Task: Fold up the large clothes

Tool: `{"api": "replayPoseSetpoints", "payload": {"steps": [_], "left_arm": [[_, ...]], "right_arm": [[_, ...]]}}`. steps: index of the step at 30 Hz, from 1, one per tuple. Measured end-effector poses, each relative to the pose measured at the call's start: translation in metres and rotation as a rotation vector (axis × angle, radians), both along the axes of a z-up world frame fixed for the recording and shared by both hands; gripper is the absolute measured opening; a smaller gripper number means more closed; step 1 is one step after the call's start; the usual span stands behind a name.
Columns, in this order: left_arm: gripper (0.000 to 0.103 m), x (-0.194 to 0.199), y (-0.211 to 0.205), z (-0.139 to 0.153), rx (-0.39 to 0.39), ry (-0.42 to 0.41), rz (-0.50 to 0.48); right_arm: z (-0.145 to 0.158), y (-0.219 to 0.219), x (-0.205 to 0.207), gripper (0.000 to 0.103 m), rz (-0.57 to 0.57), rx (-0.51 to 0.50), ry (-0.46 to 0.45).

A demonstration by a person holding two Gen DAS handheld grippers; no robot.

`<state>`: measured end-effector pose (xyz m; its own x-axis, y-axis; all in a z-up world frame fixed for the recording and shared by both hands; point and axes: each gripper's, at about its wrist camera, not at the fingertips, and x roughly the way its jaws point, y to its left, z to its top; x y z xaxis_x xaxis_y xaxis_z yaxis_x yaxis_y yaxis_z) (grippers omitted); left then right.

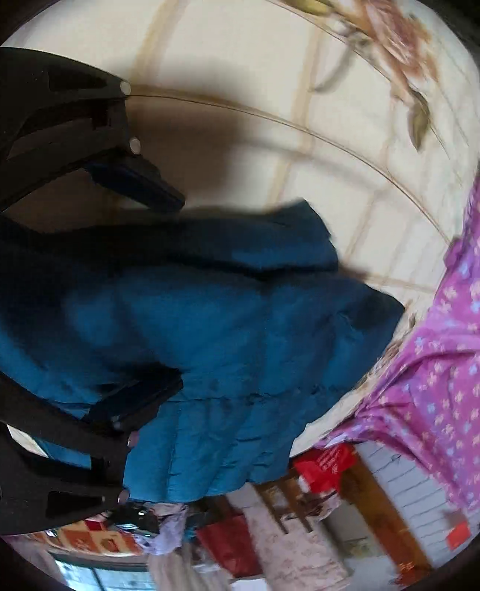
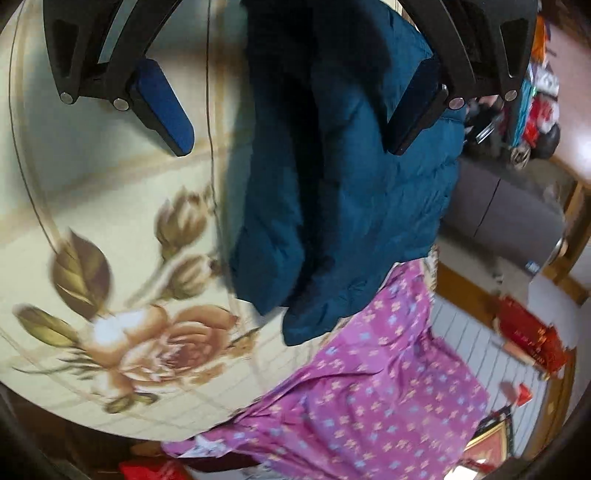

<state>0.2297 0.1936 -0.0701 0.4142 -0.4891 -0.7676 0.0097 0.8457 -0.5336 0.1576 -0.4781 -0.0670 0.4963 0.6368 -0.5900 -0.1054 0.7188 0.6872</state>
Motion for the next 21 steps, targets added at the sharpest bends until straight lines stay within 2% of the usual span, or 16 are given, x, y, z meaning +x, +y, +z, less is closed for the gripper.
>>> {"api": "replayPoseSetpoints", "payload": {"steps": [2,5,9,11,12,13,14,15,16,17,19,21], "left_arm": [[0.096,0.008,-0.002,0.002,0.000,-0.003,-0.035],[0.097,0.023,-0.005,0.004,-0.016,-0.018,-0.067],[0.095,0.030,-0.017,0.003,-0.027,-0.045,-0.097],[0.065,0.030,-0.027,0.003,-0.018,-0.049,-0.104],[0.057,0.027,-0.031,0.006,0.001,-0.068,-0.103],[0.040,0.022,-0.035,0.014,0.036,-0.107,-0.110],[0.030,0.018,-0.038,0.019,0.054,-0.126,-0.110],[0.027,0.011,-0.041,0.027,0.079,-0.152,-0.102],[0.023,0.006,-0.042,0.032,0.093,-0.169,-0.089],[0.020,-0.001,-0.044,0.037,0.102,-0.189,-0.076],[0.018,-0.019,-0.044,0.050,0.098,-0.221,-0.045],[0.018,-0.042,-0.042,0.061,0.055,-0.236,-0.037]], "right_arm": [[-0.002,0.001,0.013,0.103,0.060,0.012,0.001],[-0.004,0.006,0.029,0.103,0.162,0.018,-0.004],[-0.005,0.040,0.046,0.103,0.328,0.016,-0.017],[-0.005,0.060,0.053,0.100,0.359,-0.005,-0.021],[-0.005,0.064,0.055,0.096,0.349,-0.021,-0.020],[-0.005,0.066,0.055,0.078,0.340,-0.032,-0.019],[0.000,0.067,0.050,0.067,0.322,-0.049,-0.051],[0.009,0.070,0.043,0.059,0.318,-0.077,-0.095],[0.017,0.072,0.036,0.046,0.312,-0.106,-0.132],[0.028,0.077,0.027,0.040,0.302,-0.144,-0.169],[0.045,0.084,0.013,0.035,0.298,-0.204,-0.210],[0.062,0.087,-0.001,0.032,0.310,-0.245,-0.235]]}}
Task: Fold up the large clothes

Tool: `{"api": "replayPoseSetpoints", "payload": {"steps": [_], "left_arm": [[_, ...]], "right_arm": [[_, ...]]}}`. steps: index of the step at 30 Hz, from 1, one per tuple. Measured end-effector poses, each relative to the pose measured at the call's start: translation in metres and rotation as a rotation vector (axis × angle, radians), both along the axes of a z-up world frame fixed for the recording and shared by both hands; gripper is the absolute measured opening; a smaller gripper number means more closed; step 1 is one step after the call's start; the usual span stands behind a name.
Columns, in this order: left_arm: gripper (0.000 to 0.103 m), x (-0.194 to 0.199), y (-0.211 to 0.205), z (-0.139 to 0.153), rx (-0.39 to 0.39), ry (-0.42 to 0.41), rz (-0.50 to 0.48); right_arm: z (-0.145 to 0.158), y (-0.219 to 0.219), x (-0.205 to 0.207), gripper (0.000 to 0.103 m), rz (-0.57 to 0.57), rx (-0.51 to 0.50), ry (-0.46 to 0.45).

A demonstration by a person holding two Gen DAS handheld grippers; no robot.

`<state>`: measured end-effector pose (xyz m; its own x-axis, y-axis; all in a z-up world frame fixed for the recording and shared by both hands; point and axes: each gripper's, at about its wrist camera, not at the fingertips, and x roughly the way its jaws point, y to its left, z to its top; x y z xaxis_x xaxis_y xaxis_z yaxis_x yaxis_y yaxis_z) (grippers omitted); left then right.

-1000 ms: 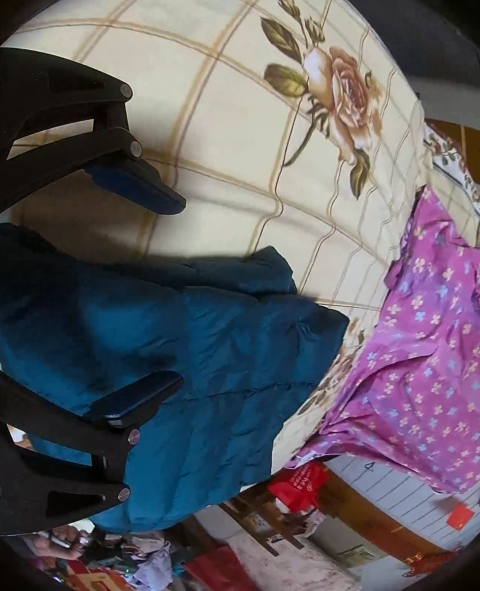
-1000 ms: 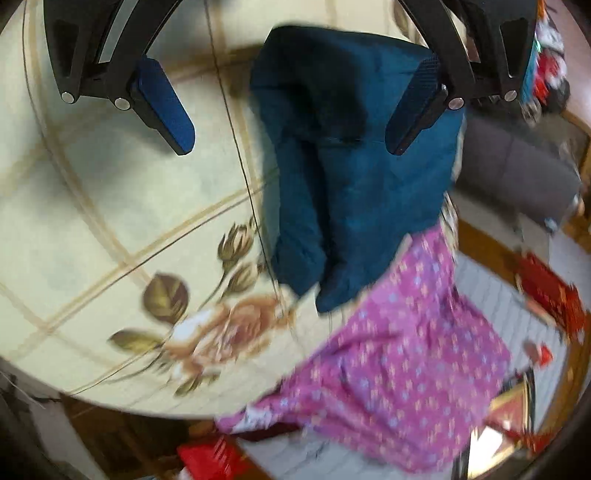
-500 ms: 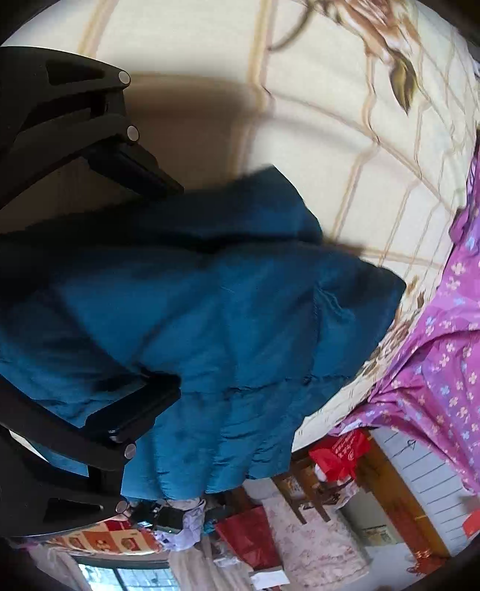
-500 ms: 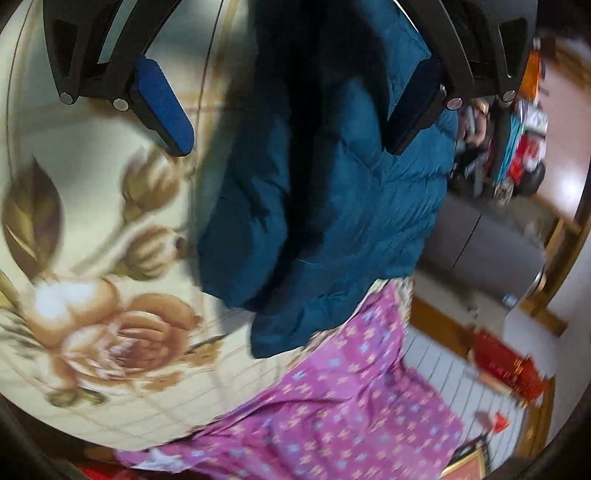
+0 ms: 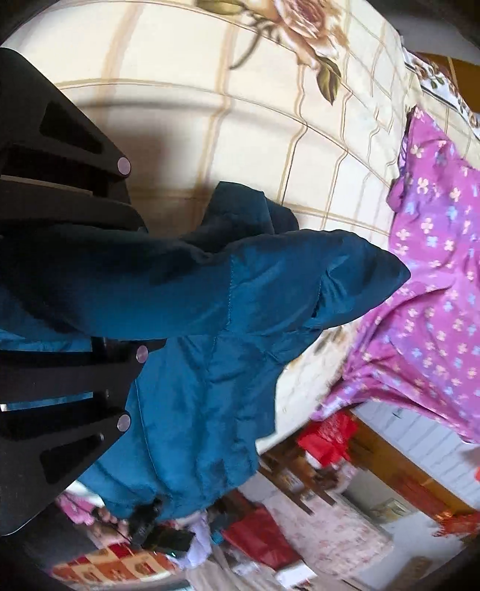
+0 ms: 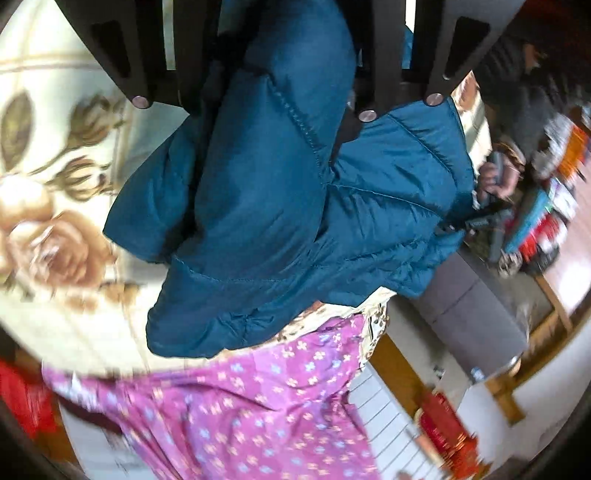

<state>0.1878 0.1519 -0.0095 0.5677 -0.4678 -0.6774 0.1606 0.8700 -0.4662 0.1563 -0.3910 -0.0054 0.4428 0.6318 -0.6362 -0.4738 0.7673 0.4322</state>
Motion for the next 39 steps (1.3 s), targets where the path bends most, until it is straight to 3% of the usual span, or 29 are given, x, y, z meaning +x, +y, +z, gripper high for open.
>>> {"api": "replayPoseSetpoints", "payload": {"steps": [4,6,8,9,11,16,19,23,27,30,32,35,39], "left_arm": [[0.020,-0.044,-0.005,0.009,-0.031,-0.015,-0.025],[0.030,-0.051,-0.012,-0.003,0.000,0.001,-0.024],[0.052,-0.039,-0.020,-0.026,0.079,0.090,-0.006],[0.058,-0.032,-0.018,-0.037,0.089,0.134,0.003],[0.061,-0.033,-0.009,-0.035,0.051,0.135,0.032],[0.063,-0.065,0.025,-0.006,-0.035,0.021,0.203],[0.063,-0.098,0.025,0.014,-0.027,-0.073,0.244],[0.064,-0.152,-0.025,0.036,0.039,-0.170,0.125],[0.071,-0.218,-0.104,0.038,0.195,-0.230,-0.026],[0.071,-0.259,-0.147,0.033,0.272,-0.219,-0.118],[0.071,-0.283,-0.162,0.030,0.273,-0.213,-0.162],[0.071,-0.313,-0.181,0.034,0.313,-0.247,-0.199],[0.071,-0.332,-0.190,0.038,0.437,-0.272,-0.142]], "right_arm": [[0.024,-0.011,-0.024,0.032,0.041,-0.024,0.000],[0.016,-0.020,-0.024,0.036,0.015,-0.029,0.051],[-0.008,-0.036,-0.014,0.056,-0.099,-0.010,0.185],[-0.016,-0.041,-0.011,0.056,-0.141,0.013,0.228],[-0.027,-0.057,-0.016,0.061,-0.282,0.082,0.297],[-0.012,-0.085,-0.059,0.067,-0.496,0.096,0.245],[0.013,-0.093,-0.094,0.068,-0.636,0.065,0.173],[0.050,-0.047,-0.143,0.070,-0.552,0.040,0.074],[0.061,0.004,-0.203,0.073,-0.538,-0.086,0.039],[0.061,0.045,-0.255,0.074,-0.536,-0.169,0.029],[0.059,0.069,-0.287,0.077,-0.528,-0.186,0.026],[0.056,0.093,-0.318,0.077,-0.518,-0.213,0.002],[0.055,0.110,-0.345,0.078,-0.487,-0.263,-0.041]]}}
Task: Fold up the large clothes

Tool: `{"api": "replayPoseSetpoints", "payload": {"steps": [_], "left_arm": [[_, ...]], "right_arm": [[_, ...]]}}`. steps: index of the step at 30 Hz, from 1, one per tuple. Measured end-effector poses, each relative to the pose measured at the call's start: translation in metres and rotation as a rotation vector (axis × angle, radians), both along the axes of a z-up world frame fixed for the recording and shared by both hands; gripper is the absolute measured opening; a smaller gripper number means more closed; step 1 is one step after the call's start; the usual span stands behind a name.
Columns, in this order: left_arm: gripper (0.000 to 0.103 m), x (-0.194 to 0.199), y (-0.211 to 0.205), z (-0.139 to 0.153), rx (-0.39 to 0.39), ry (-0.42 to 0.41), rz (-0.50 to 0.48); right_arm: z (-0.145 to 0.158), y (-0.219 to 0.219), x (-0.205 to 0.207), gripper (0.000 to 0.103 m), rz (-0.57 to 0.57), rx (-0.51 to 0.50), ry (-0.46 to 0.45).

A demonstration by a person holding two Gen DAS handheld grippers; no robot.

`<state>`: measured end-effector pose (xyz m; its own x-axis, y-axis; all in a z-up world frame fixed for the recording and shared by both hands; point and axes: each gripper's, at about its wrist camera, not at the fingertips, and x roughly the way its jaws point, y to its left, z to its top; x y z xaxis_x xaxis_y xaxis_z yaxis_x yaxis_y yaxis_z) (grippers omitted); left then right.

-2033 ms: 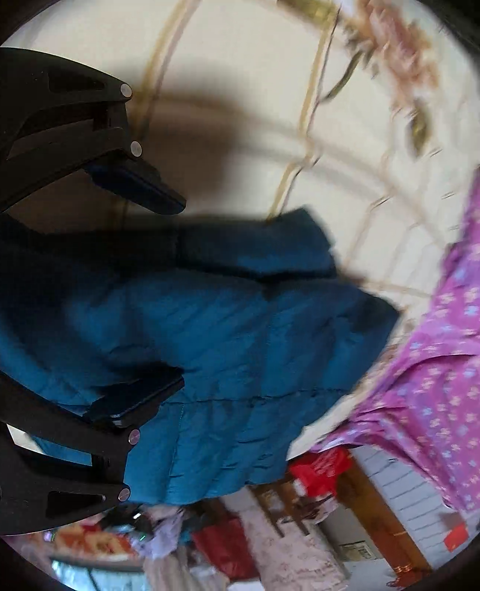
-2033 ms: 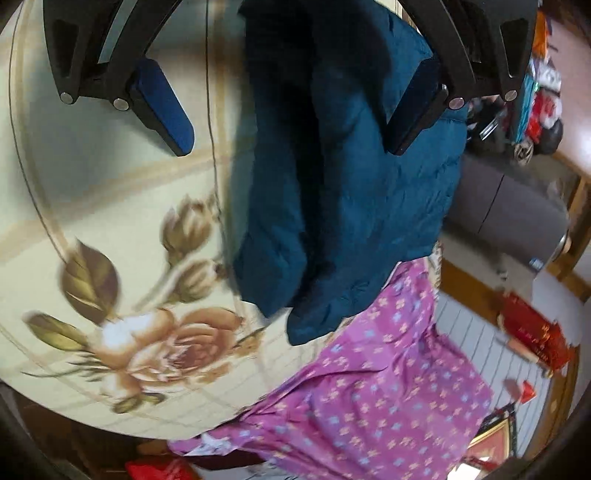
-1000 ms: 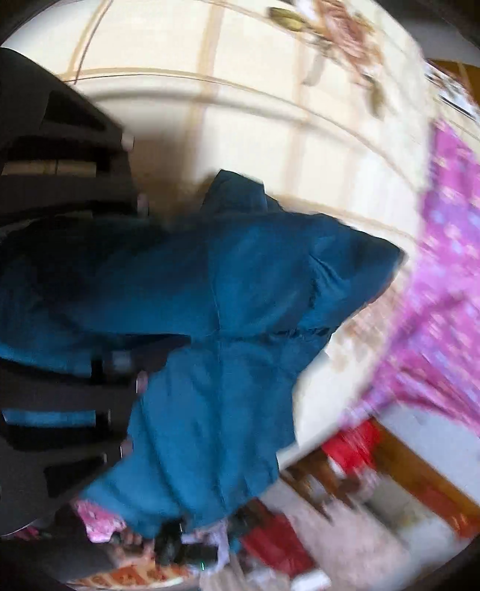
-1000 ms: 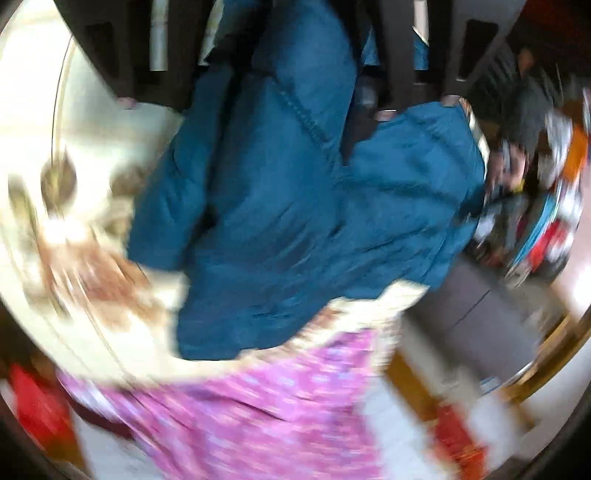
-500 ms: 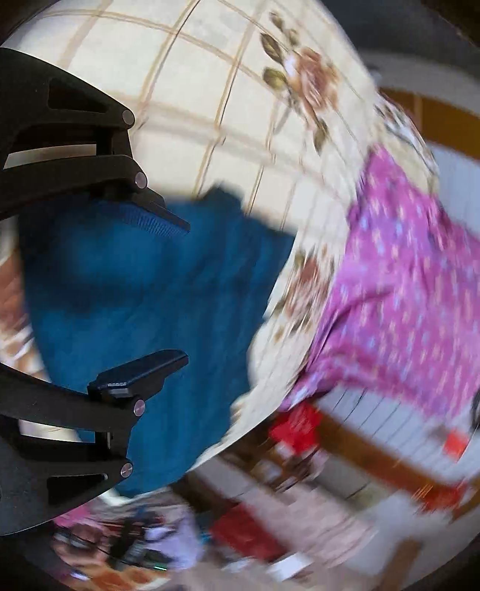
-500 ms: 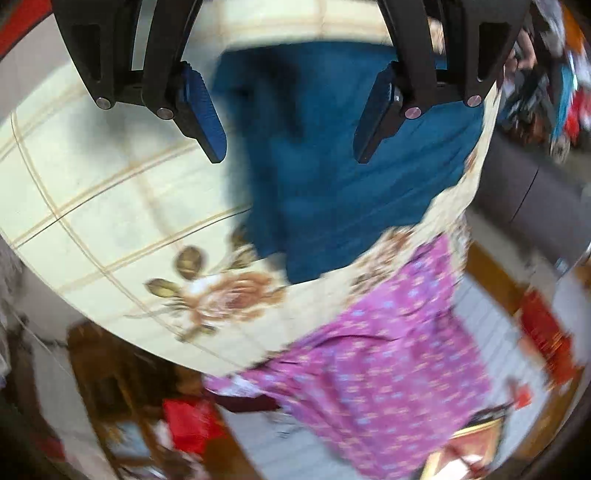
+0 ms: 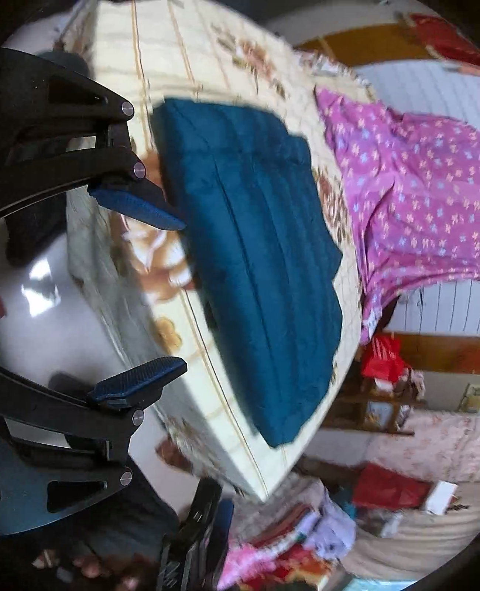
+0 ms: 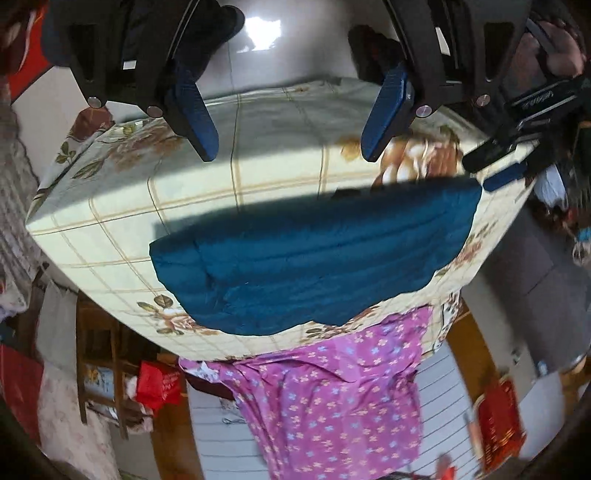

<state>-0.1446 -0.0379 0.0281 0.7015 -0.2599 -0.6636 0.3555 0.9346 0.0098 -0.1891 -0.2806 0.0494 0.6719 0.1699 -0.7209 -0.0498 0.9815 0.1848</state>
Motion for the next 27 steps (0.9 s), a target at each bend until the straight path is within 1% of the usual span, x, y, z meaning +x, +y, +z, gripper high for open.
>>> {"api": "replayPoseSetpoints", "payload": {"steps": [2,4,6,8,12,16,18,19,20,23,25,27], "left_arm": [[0.071,-0.003,0.009,0.001,0.026,-0.040,0.046],[0.071,-0.005,0.014,0.007,0.058,-0.099,0.109],[0.072,-0.008,0.015,0.010,0.093,-0.118,0.134],[0.072,-0.010,0.018,0.012,0.105,-0.115,0.143],[0.072,-0.018,0.022,0.019,0.077,-0.125,0.138],[0.072,-0.029,0.021,0.025,0.041,-0.196,0.095],[0.072,-0.034,0.022,0.028,0.003,-0.239,0.093],[0.072,-0.036,0.022,0.030,-0.008,-0.246,0.088],[0.072,-0.036,0.021,0.030,-0.010,-0.240,0.086],[0.072,-0.032,0.016,0.031,0.044,-0.187,0.082],[0.072,-0.022,0.014,0.029,0.065,-0.109,0.096],[0.071,-0.014,0.015,0.026,0.047,-0.034,0.120]], "right_arm": [[0.002,0.005,-0.010,0.078,0.014,-0.029,-0.021],[0.004,0.007,-0.016,0.078,0.026,-0.039,-0.035],[0.007,0.006,-0.020,0.078,0.031,-0.034,-0.043],[0.010,0.004,-0.020,0.078,0.030,-0.034,-0.053],[0.013,0.003,-0.022,0.078,0.020,-0.039,-0.068],[0.012,0.004,-0.022,0.078,0.029,-0.041,-0.060],[0.012,0.006,-0.023,0.078,0.033,-0.050,-0.063],[0.012,0.007,-0.023,0.078,0.033,-0.056,-0.064],[0.013,0.007,-0.023,0.078,0.034,-0.056,-0.064],[0.015,0.009,-0.023,0.078,0.035,-0.051,-0.069],[0.019,0.010,-0.023,0.078,0.042,-0.055,-0.074],[0.022,0.013,-0.022,0.078,0.052,-0.063,-0.078]]}}
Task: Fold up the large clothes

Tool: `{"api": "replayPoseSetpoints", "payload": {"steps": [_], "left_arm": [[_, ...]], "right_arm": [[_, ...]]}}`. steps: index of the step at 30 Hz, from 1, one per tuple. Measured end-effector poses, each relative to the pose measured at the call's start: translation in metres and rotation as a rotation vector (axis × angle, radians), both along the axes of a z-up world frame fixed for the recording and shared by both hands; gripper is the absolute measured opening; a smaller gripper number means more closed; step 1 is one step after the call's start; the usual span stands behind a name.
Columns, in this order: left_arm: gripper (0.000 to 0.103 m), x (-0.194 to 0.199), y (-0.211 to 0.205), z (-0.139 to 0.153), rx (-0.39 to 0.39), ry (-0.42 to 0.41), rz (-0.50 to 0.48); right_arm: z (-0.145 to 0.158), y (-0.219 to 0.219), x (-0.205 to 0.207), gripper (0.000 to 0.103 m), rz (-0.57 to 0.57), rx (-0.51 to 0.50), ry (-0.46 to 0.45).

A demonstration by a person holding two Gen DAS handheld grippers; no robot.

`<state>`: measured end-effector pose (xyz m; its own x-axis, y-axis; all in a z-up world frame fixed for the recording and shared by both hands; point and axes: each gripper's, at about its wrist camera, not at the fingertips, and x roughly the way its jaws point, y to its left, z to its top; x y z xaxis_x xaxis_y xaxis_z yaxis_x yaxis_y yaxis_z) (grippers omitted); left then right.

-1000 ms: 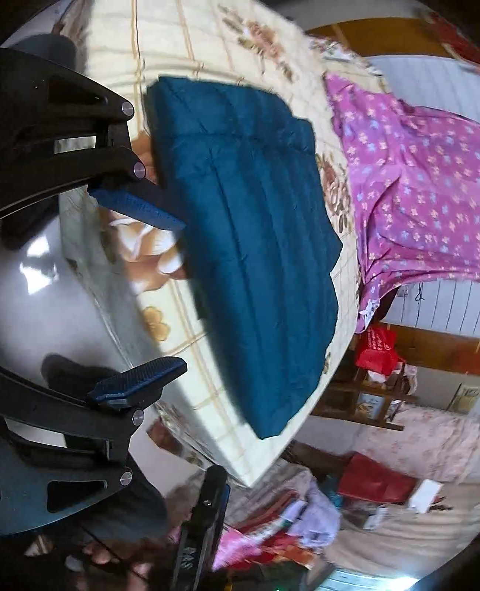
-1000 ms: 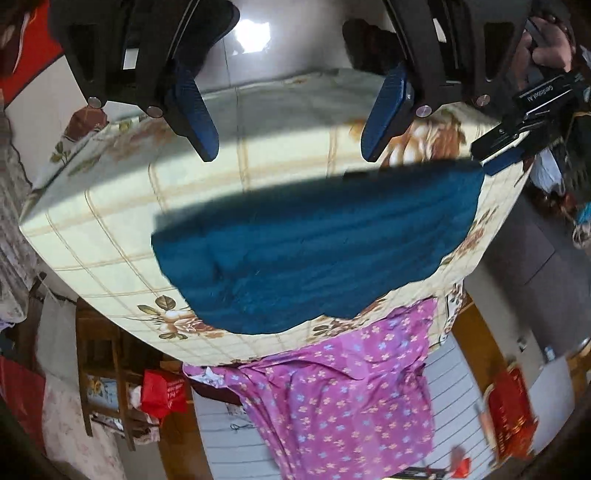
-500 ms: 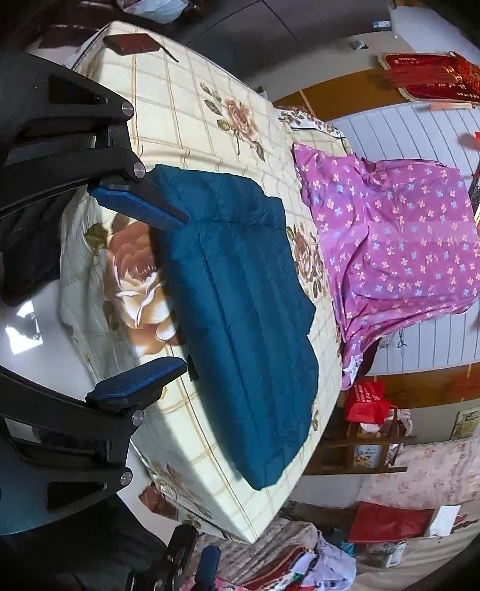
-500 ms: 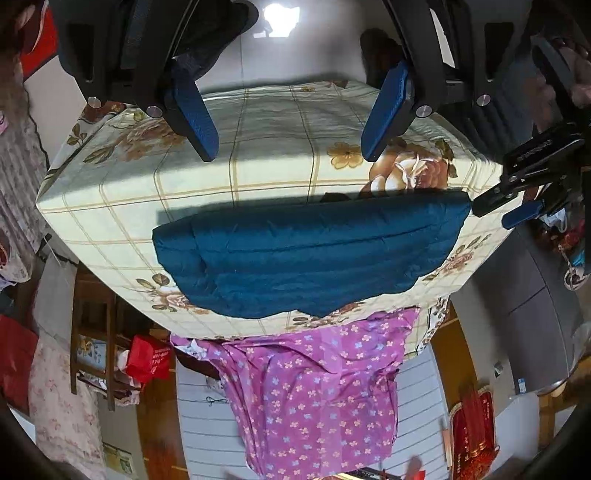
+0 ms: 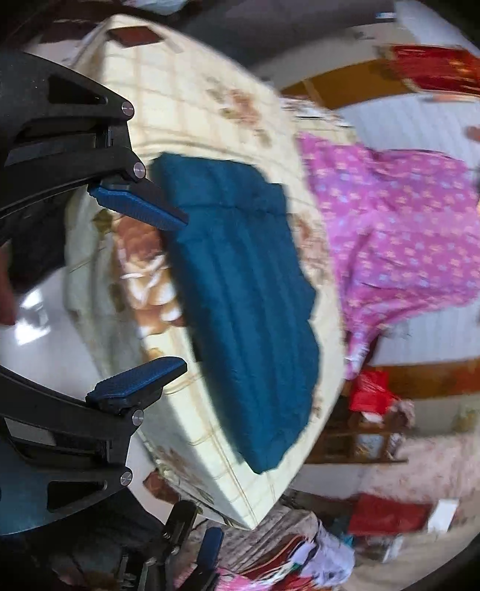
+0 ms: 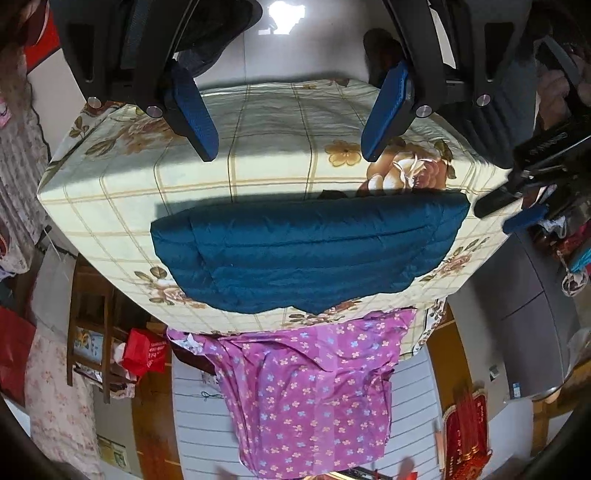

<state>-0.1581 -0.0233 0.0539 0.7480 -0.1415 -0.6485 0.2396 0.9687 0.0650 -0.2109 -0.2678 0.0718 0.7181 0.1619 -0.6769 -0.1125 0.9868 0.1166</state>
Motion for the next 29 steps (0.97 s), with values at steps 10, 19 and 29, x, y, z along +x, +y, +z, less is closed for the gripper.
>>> {"api": "replayPoseSetpoints", "payload": {"steps": [10,19,29], "left_arm": [[0.096,-0.002,-0.003,0.017,-0.140,0.048,-0.044],[0.096,-0.004,0.002,0.019,-0.095,0.016,0.028],[0.096,-0.002,0.004,0.013,-0.088,0.020,0.045]], "right_arm": [[0.013,0.019,-0.007,0.078,0.047,-0.071,-0.043],[0.016,0.020,-0.008,0.078,0.048,-0.070,-0.051],[0.015,0.020,-0.007,0.078,0.049,-0.068,-0.042]]}}
